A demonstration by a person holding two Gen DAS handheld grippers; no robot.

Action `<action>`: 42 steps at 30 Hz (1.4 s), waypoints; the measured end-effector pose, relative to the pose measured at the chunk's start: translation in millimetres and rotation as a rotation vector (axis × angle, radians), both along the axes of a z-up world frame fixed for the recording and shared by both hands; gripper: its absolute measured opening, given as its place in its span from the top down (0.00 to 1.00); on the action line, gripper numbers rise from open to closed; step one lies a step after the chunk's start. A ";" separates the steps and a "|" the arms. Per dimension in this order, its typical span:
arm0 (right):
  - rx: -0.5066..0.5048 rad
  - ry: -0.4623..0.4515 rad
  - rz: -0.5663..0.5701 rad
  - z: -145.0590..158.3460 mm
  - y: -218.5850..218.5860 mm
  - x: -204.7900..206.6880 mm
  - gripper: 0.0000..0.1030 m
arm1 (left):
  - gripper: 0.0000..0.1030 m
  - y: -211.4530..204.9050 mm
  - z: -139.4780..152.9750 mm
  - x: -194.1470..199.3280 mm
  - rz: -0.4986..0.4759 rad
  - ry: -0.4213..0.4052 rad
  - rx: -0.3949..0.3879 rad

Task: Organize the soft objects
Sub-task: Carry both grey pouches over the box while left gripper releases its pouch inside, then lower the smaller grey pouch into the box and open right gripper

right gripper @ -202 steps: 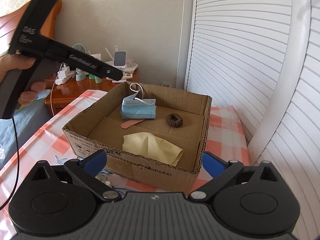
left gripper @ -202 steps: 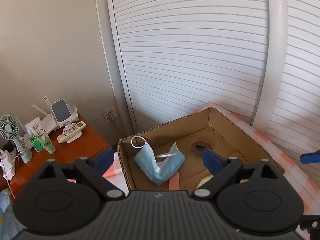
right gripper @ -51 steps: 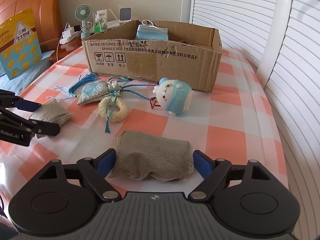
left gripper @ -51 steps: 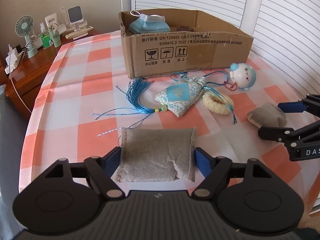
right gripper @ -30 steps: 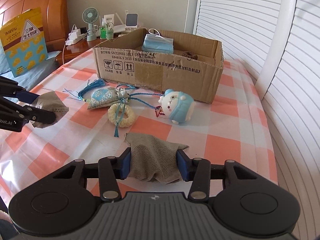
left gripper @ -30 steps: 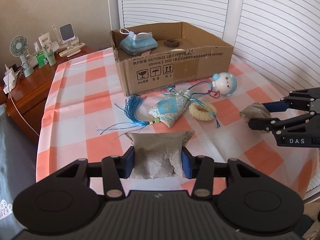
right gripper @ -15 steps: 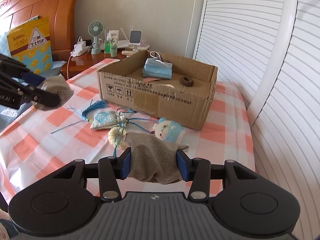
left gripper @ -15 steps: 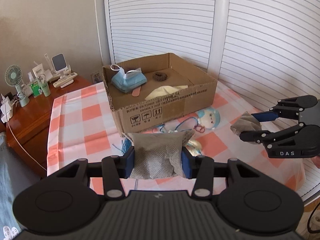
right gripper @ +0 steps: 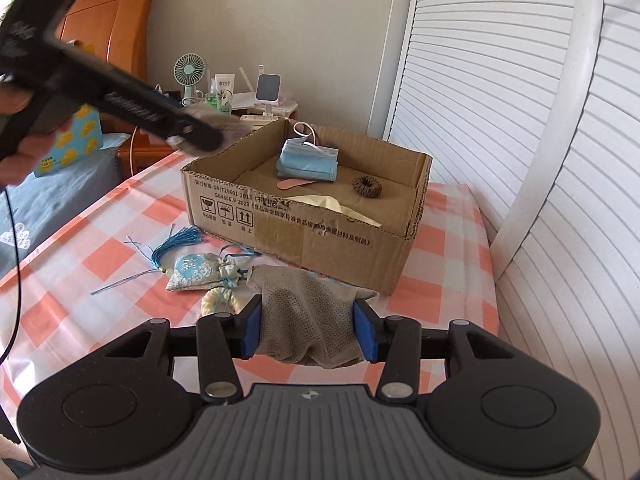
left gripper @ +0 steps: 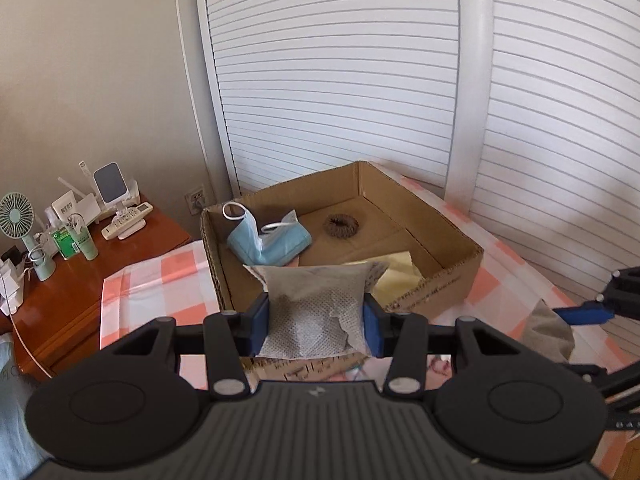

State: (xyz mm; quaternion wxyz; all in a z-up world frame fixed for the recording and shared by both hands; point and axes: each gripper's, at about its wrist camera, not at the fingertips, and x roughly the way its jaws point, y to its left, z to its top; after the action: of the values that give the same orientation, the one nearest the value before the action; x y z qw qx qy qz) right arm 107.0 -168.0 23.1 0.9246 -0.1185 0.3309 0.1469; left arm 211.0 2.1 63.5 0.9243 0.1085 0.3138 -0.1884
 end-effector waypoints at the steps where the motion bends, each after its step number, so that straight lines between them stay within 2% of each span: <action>1: -0.004 -0.001 0.000 0.0 -0.1 1.4 0.50 | 0.53 -2.2 -0.8 8.1 0.012 -0.003 0.005; 3: -0.008 -0.003 -0.001 1.3 -0.7 4.5 0.50 | 0.47 -5.4 -3.5 23.4 0.046 -0.013 -0.004; 4: -0.010 -0.005 -0.002 1.6 -1.0 5.7 0.50 | 0.33 -6.2 -5.3 29.5 0.062 -0.014 -0.008; 6: -0.012 -0.006 -0.004 1.8 -1.4 8.2 0.50 | 0.14 -6.6 -9.3 36.0 0.090 -0.017 -0.012; 11: -0.009 -0.008 -0.011 2.4 -1.3 12.1 0.50 | 0.13 -0.1 -12.6 20.3 0.101 -0.013 -0.003; 13: -0.012 -0.009 -0.007 2.6 -0.7 14.5 0.50 | 0.06 3.8 -11.4 5.5 0.099 -0.021 -0.001; 15: -0.014 -0.013 -0.008 4.3 0.2 16.1 0.50 | 0.03 7.3 -9.0 -11.3 0.104 -0.033 0.007; 20: -0.008 -0.033 -0.001 14.1 5.5 23.0 0.50 | 0.01 13.3 -7.9 -50.9 0.124 -0.071 0.024; 24: -0.003 -0.048 0.004 24.8 11.5 36.7 0.50 | 0.01 16.6 -14.9 -73.0 0.172 -0.067 0.029; 28: 0.005 -0.049 -0.005 33.9 15.1 59.5 0.50 | 0.01 22.5 -20.4 -88.3 0.161 -0.034 -0.019; 37: -0.025 -0.042 -0.038 39.8 25.3 124.4 0.50 | 0.01 33.2 -18.1 -99.7 0.182 -0.011 -0.029; 42: -0.026 -0.023 -0.070 36.4 27.9 167.6 0.50 | 0.01 37.9 -26.0 -96.7 0.199 0.023 -0.039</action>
State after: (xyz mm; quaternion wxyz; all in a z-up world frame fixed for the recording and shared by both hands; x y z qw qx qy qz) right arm 274.7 -140.1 59.4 0.9312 -0.1206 0.3262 0.1088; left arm 114.3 40.0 37.5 0.9367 0.0564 0.3299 -0.1029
